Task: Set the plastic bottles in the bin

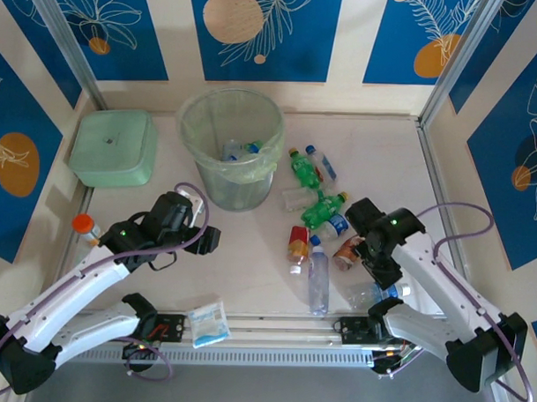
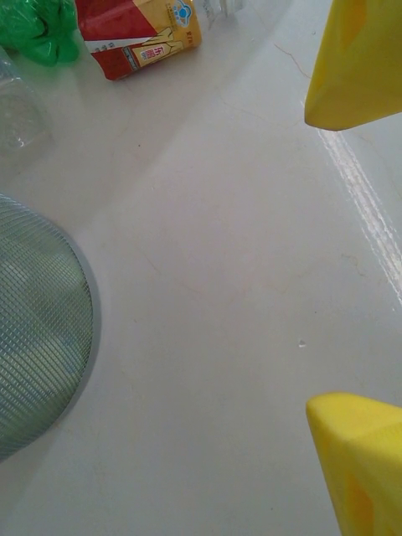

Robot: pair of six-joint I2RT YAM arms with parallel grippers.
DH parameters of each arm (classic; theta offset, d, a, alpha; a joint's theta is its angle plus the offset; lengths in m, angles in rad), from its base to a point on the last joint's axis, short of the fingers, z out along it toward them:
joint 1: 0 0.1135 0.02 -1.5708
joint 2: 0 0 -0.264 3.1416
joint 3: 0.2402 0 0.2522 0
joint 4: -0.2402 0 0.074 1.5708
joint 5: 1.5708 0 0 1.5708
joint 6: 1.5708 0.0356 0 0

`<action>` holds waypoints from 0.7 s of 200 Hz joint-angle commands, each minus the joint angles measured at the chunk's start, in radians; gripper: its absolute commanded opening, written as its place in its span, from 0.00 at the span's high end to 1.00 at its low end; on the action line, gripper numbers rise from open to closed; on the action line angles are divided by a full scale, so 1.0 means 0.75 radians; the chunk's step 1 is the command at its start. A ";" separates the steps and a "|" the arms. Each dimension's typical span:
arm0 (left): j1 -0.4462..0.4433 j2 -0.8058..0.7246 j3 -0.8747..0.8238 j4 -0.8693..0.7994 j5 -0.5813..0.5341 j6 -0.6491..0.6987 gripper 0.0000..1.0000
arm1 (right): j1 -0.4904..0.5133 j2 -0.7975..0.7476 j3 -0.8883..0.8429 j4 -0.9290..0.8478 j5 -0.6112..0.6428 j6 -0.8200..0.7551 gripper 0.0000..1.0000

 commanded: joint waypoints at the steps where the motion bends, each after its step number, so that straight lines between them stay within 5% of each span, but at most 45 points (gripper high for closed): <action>1: 0.011 -0.007 0.009 0.018 0.033 0.037 0.19 | -0.071 -0.005 -0.061 -0.058 -0.072 0.123 0.28; 140: 0.010 -0.030 0.011 0.015 0.018 0.037 0.19 | -0.370 0.011 -0.462 0.478 -0.359 -0.042 0.27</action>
